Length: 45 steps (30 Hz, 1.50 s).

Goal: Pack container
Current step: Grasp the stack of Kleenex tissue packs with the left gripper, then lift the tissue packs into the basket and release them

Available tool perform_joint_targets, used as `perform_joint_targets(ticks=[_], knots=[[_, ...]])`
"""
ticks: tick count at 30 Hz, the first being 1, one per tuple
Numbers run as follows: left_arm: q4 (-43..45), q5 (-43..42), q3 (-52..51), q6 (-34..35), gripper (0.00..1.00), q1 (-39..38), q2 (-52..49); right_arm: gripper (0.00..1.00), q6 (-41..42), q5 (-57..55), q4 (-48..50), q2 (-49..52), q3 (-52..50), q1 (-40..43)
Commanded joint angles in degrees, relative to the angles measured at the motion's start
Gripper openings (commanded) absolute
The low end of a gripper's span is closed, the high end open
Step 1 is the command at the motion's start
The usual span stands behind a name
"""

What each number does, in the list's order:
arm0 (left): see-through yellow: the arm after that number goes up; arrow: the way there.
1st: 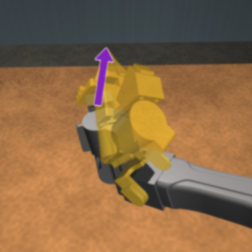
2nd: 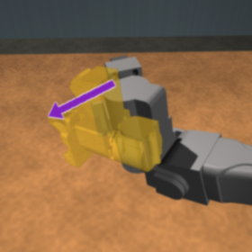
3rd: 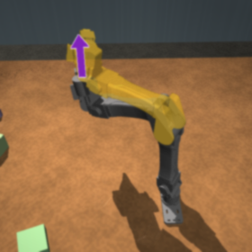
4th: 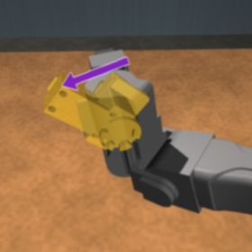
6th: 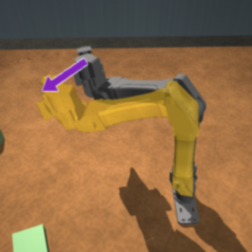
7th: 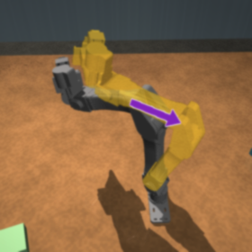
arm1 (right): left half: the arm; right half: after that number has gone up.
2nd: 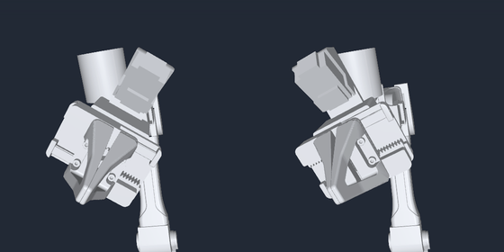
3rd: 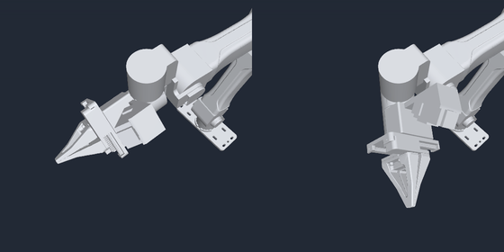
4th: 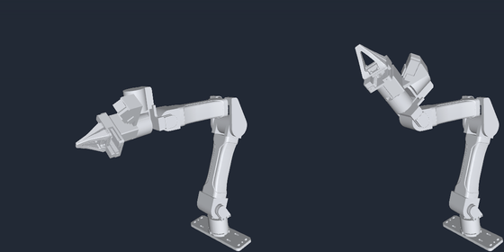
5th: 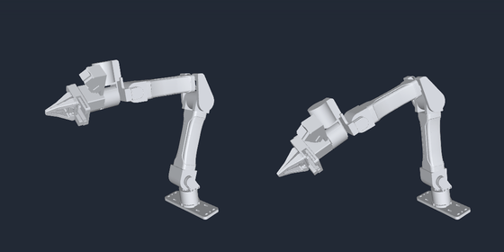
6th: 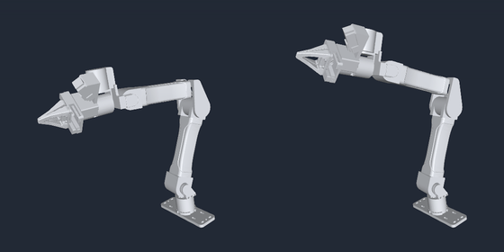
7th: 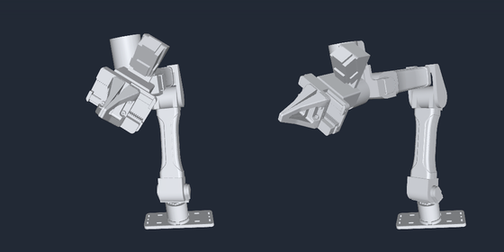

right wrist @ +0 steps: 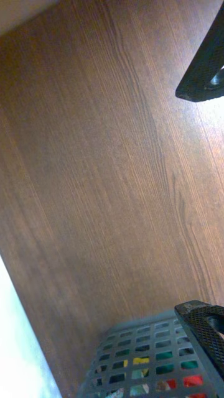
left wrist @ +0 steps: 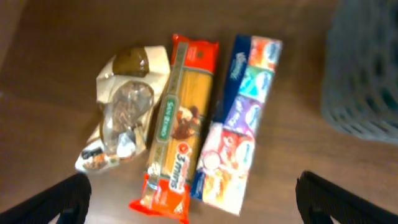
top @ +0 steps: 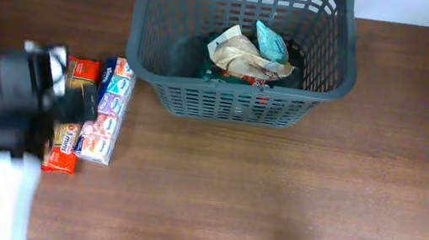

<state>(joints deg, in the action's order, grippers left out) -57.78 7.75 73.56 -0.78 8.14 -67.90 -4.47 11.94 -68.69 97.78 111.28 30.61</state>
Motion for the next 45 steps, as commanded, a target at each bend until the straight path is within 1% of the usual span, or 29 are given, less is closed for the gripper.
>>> perform_joint_targets(ticks=[1,3,7,8,10,15,18,20,21,22,23,26,34,36,37,38,39,40,41,43,45], knots=[[-3.7,-1.7,11.0,0.6,0.99,1.2,-11.4,0.99,0.5,0.5,0.1,-0.5,-0.3,0.2],[-4.4,-4.0,13.6,0.5,0.99,1.0,-15.8,0.99,0.5,0.5,0.1,-0.5,-0.3,0.2],[-4.3,-9.1,13.7,0.5,1.0,1.0,-21.7,0.99,0.5,0.5,0.1,-0.5,-0.3,0.2],[-4.7,-10.2,13.7,-0.7,1.0,1.0,-23.1,0.99,0.5,0.5,0.1,-0.5,-0.3,0.2],[-5.7,-11.9,13.7,-4.4,0.96,1.0,-25.7,0.99,0.5,0.5,0.1,-0.5,-0.3,0.2],[-8.3,-11.9,13.7,-10.8,0.94,1.0,-32.5,0.99,0.5,0.5,0.1,-0.5,-0.3,0.2],[-8.6,-11.9,13.7,-11.0,0.9,1.0,-36.4,0.99,0.5,0.5,0.1,-0.5,-0.3,0.2],[-8.6,-11.9,13.7,-11.7,0.89,1.0,-38.7,0.99,0.5,0.5,0.1,-0.5,-0.3,0.2],[-8.7,-11.9,13.7,-11.8,0.84,0.9,-40.0,0.99,0.5,0.5,0.1,-0.5,-0.3,0.2],[-8.7,-11.9,13.7,-12.3,0.83,0.8,-41.1,0.99,0.5,0.5,0.1,-0.5,-0.3,0.2],[-8.7,-11.9,13.7,-13.2,0.79,0.6,-42.4,0.99,0.5,0.5,0.1,-0.5,-0.3,0.2],[-8.0,-11.3,13.7,-14.2,0.76,0.1,-46.2,0.99,0.5,0.5,0.1,-0.5,-0.3,0.2],[-6.1,-11.4,13.7,-14.3,0.76,-0.9,-53.8,0.99,0.5,0.5,0.1,-0.5,-0.3,0.2],[-6.0,-11.4,13.7,-14.3,0.73,-1.0,-55.5,0.99,0.5,0.5,0.1,-0.5,-0.3,0.2],[-6.0,-11.4,13.7,-14.3,0.66,-1.0,-56.3,0.99,0.5,0.5,0.1,-0.5,-0.3,0.2],[-6.1,-11.5,13.7,-14.3,0.52,-1.0,-56.9,0.99,0.5,0.5,0.1,-0.5,-0.3,0.2],[-6.3,-11.4,13.7,-14.0,0.27,-1.0,-57.3,0.99,0.5,0.5,0.1,-0.5,-0.3,0.2],[-6.6,-11.4,13.7,-14.0,0.05,-1.0,-57.5,0.99,0.5,0.5,0.1,-0.5,-0.3,0.2],[-6.8,-11.4,13.7,-14.0,0.02,-1.0,-57.5,0.99,0.5,0.5,0.1,-0.5,-0.3,0.2],[-8.5,-11.5,15.1,-13.4,0.02,-1.0,-57.2,0.99,0.5,0.5,0.1,-0.5,-0.3,0.2],[-11.5,-12.0,18.6,-13.4,0.02,-1.0,-57.0,0.99,0.5,0.5,0.1,-0.5,-0.3,0.2]])
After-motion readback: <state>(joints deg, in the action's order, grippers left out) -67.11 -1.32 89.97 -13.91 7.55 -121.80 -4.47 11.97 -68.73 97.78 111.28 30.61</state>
